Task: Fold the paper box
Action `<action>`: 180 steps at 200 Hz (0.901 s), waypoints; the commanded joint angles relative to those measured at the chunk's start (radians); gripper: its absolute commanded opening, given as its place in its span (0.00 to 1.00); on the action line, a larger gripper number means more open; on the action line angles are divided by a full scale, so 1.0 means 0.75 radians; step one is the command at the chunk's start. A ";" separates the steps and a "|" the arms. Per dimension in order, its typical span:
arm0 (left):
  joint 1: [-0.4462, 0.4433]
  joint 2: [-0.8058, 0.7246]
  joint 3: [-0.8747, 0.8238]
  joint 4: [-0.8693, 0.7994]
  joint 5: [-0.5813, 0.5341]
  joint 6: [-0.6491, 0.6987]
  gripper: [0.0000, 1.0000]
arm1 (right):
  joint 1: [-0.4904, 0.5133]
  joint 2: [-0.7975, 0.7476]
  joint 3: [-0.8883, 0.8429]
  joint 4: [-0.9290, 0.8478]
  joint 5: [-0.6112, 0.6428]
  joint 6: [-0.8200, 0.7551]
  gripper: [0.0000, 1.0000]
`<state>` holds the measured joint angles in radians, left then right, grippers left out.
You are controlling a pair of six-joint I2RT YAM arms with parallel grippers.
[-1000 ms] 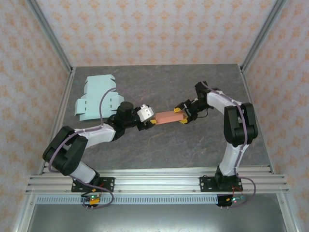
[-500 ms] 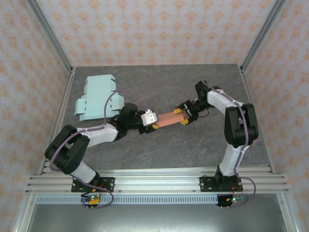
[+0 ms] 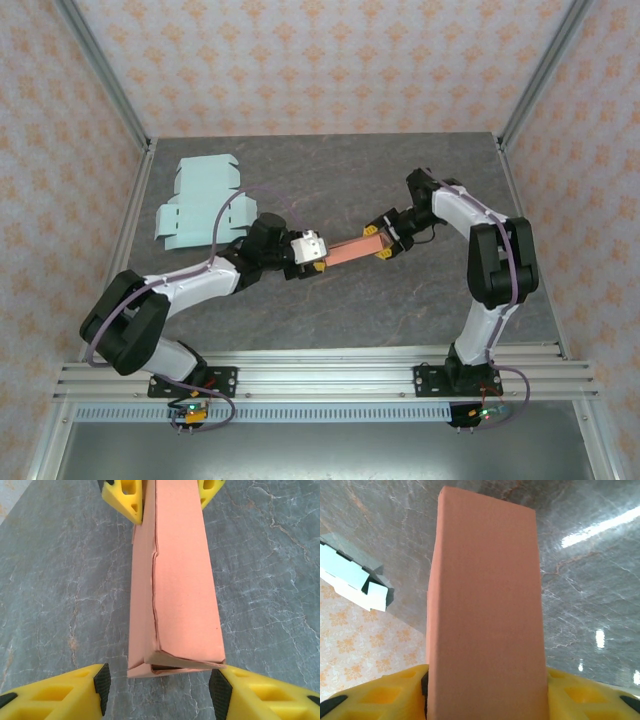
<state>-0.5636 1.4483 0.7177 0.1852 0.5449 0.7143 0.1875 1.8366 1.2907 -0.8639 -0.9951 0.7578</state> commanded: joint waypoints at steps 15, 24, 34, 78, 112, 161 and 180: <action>-0.015 -0.048 0.033 -0.049 -0.023 0.050 0.57 | -0.010 -0.034 -0.012 -0.105 0.002 0.112 0.52; -0.016 -0.055 0.036 -0.050 -0.029 0.049 0.57 | -0.012 -0.029 -0.006 -0.118 0.002 0.116 0.52; -0.016 -0.061 0.038 -0.043 -0.022 0.048 0.57 | -0.020 -0.019 0.006 -0.140 0.005 0.120 0.52; -0.016 0.007 0.116 -0.026 -0.009 0.056 0.57 | -0.037 0.012 0.054 -0.126 0.002 0.184 0.51; -0.010 0.124 0.206 -0.023 0.046 0.070 0.57 | -0.043 0.051 0.089 -0.112 -0.002 0.209 0.52; -0.010 0.169 0.262 -0.048 0.158 0.084 0.57 | -0.043 0.070 0.068 -0.072 -0.026 0.251 0.52; -0.011 0.179 0.264 -0.064 0.222 0.081 0.56 | -0.045 0.083 0.070 -0.063 -0.041 0.250 0.52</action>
<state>-0.5697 1.5745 0.8768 0.1463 0.6285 0.7612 0.1551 1.8885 1.3392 -0.8806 -0.9962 0.8082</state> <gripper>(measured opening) 0.567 0.521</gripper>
